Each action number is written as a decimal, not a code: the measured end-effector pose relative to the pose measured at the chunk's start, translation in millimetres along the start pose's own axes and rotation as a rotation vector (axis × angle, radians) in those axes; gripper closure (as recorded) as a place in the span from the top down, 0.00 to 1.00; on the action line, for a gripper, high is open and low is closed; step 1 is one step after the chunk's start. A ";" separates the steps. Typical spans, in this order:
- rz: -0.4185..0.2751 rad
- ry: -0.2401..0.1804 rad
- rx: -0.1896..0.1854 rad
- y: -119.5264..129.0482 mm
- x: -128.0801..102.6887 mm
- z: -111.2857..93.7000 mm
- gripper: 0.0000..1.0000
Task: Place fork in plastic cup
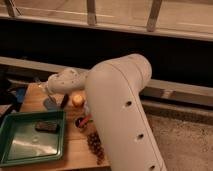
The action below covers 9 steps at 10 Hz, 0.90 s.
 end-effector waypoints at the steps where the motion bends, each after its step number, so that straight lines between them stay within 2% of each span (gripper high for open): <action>1: 0.010 0.003 -0.008 -0.7 4.0 4.4 0.00; 4: 0.031 0.007 -0.018 -6.0 11.2 8.1 0.00; 9: 0.077 0.005 -0.060 -7.6 31.2 25.1 0.00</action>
